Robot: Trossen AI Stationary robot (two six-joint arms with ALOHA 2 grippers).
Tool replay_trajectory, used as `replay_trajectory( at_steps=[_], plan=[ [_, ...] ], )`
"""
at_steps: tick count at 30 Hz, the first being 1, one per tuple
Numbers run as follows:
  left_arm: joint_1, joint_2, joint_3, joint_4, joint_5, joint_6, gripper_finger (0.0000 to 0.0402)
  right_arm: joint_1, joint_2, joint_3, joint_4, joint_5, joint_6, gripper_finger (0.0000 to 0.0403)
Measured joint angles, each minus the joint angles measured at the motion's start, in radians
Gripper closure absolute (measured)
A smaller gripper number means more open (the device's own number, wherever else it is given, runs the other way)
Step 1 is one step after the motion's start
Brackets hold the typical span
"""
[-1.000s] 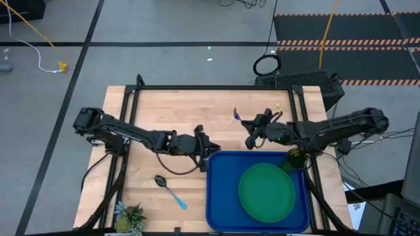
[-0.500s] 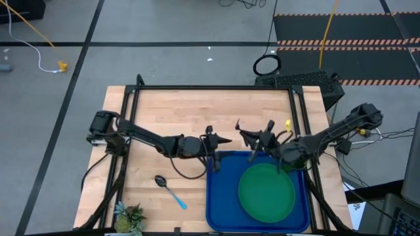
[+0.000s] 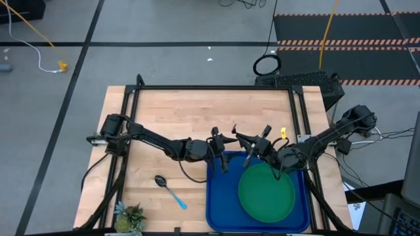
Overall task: Pick and place plate/cup/fork/spoon on tray
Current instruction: Put the blue fork on the left side of the plate on the blue tray
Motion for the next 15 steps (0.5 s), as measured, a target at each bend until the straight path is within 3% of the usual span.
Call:
replay_trajectory(
  at_steps=[10, 15],
  plan=[
    [0.003, 0.006, 0.024, 0.003, 0.032, -0.01, 0.0164, -0.011, 0.016, 0.0, 0.054, -0.002, -0.015, 0.04],
    [0.01, 0.006, 0.024, 0.002, 0.032, -0.014, 0.0211, -0.011, 0.016, 0.0, 0.059, -0.005, -0.015, 0.04]
  ],
)
